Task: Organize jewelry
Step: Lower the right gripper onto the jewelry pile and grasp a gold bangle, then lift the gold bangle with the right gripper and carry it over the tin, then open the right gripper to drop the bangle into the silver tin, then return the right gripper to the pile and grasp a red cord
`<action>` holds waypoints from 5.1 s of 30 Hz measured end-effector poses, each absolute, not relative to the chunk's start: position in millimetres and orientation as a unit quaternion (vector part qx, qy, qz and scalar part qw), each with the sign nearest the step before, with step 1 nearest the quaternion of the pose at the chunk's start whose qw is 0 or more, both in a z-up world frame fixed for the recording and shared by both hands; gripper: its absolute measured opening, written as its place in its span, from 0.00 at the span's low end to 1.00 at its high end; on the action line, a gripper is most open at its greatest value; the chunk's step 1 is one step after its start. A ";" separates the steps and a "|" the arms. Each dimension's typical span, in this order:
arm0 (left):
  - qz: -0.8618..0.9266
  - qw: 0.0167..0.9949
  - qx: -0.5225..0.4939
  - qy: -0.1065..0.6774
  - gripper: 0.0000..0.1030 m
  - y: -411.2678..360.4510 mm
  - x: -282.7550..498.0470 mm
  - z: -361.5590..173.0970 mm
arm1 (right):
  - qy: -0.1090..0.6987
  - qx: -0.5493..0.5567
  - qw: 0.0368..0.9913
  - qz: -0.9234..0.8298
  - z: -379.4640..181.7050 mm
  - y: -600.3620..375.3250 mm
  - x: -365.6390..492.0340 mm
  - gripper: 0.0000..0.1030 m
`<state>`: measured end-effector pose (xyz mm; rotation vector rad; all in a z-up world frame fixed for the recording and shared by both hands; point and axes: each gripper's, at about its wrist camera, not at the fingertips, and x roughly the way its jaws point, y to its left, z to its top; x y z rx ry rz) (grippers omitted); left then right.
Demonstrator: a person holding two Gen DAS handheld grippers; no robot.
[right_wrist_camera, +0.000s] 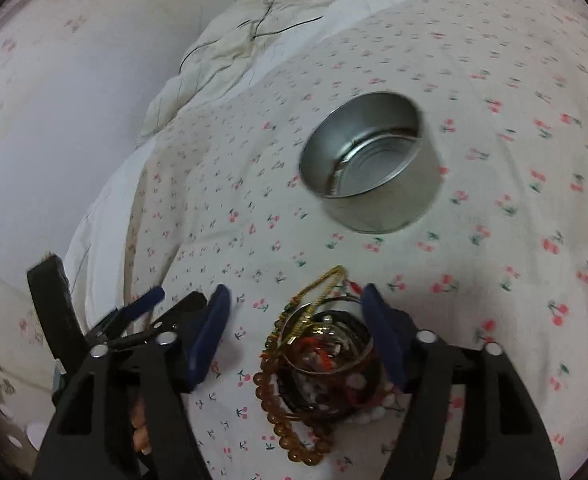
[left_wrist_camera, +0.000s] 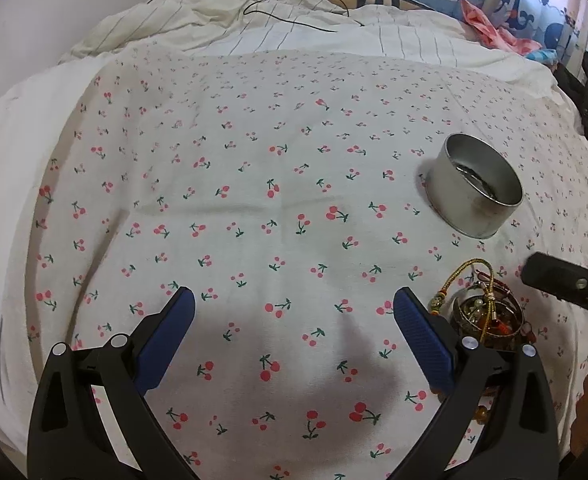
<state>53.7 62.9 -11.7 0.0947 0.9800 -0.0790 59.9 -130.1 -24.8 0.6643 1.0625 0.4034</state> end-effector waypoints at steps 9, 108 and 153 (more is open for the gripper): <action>-0.047 0.881 0.039 0.470 0.93 65.8 51.9 -9.0 | 0.522 0.266 0.786 0.196 -43.6 -101.8 75.1 0.06; -0.189 0.850 -0.106 0.481 0.56 -4.3 174.6 24.7 | 0.364 0.335 0.842 0.214 4.0 -182.6 125.4 0.06; -0.235 0.764 -0.093 0.594 0.68 15.7 88.8 -43.6 | 0.542 0.243 0.781 0.195 -64.8 -148.0 70.8 0.10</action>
